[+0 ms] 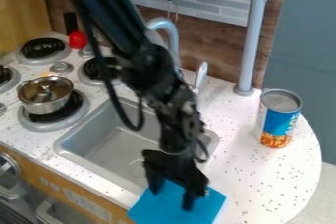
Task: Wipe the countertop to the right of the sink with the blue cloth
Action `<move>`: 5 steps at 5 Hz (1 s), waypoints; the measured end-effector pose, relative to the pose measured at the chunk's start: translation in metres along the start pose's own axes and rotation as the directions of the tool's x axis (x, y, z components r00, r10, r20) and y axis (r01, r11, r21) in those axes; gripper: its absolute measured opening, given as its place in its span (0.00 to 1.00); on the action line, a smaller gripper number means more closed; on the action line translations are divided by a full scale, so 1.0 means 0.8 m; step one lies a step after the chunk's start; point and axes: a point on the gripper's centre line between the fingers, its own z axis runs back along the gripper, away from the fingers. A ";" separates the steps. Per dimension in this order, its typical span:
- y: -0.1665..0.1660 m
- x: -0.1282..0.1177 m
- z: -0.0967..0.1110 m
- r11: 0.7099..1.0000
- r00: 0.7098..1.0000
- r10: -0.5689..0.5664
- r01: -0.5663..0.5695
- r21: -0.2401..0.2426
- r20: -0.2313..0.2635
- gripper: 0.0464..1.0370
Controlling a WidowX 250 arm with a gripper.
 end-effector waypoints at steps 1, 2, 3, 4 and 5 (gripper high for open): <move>-0.015 0.012 -0.012 1.000 1.000 -0.010 0.010 0.008 0.001 0.96; -0.022 0.025 -0.017 1.000 1.000 -0.006 0.005 0.013 0.012 0.96; -0.031 0.034 -0.025 1.000 1.000 -0.018 0.018 0.016 0.000 0.96; -0.046 0.055 -0.029 1.000 1.000 -0.018 0.018 -0.014 0.008 0.96; -0.057 0.071 -0.030 0.999 1.000 -0.021 0.021 -0.038 0.002 0.96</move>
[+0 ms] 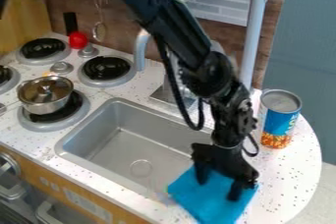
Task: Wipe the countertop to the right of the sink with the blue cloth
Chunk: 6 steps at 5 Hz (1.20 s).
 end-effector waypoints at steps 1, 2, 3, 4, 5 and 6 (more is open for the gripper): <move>-0.011 0.015 -0.001 1.000 1.000 -0.006 0.006 -0.012 0.005 0.96; -0.020 0.028 -0.001 1.000 1.000 -0.005 0.005 -0.024 0.007 0.96; -0.030 0.044 -0.001 0.999 1.000 -0.005 0.005 -0.036 0.017 0.96; -0.035 0.050 -0.002 0.999 1.000 -0.002 0.003 -0.036 0.031 0.96; -0.036 0.048 -0.003 0.999 0.999 -0.003 0.006 -0.043 0.055 0.96; -0.038 0.033 0.003 0.997 0.997 -0.019 0.025 -0.075 0.079 0.96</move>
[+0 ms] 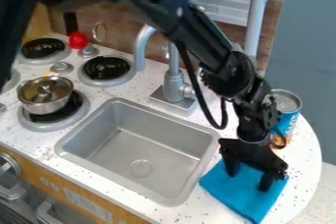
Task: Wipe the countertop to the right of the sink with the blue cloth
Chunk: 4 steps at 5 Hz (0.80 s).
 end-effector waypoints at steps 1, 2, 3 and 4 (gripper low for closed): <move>-0.003 -0.029 0.009 1.000 1.000 -0.026 0.026 -0.015 0.000 0.96; -0.007 -0.058 0.014 0.999 0.999 -0.050 0.050 -0.015 -0.004 0.96; -0.010 -0.074 0.015 0.997 0.997 -0.071 0.071 -0.022 -0.001 0.96; -0.013 -0.074 0.009 0.997 0.997 -0.077 0.077 -0.015 -0.016 0.96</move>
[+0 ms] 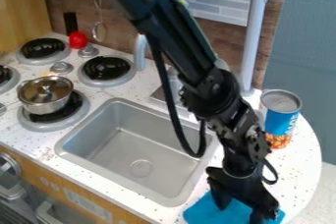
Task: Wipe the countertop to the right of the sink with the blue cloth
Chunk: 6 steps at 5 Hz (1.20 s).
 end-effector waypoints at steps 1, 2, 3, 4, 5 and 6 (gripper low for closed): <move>0.000 0.008 -0.009 1.000 1.000 0.019 -0.018 0.012 -0.021 0.96; 0.011 0.037 -0.013 0.998 0.998 0.063 -0.062 0.019 -0.017 0.96; 0.030 0.056 -0.012 0.994 0.994 0.106 -0.105 0.026 -0.015 0.96; 0.046 0.075 -0.012 0.989 0.990 0.143 -0.142 0.030 -0.018 0.96; 0.055 0.092 -0.009 0.987 0.987 0.161 -0.161 0.031 -0.010 0.96; 0.065 0.113 -0.012 0.981 0.982 0.189 -0.190 0.040 0.006 0.96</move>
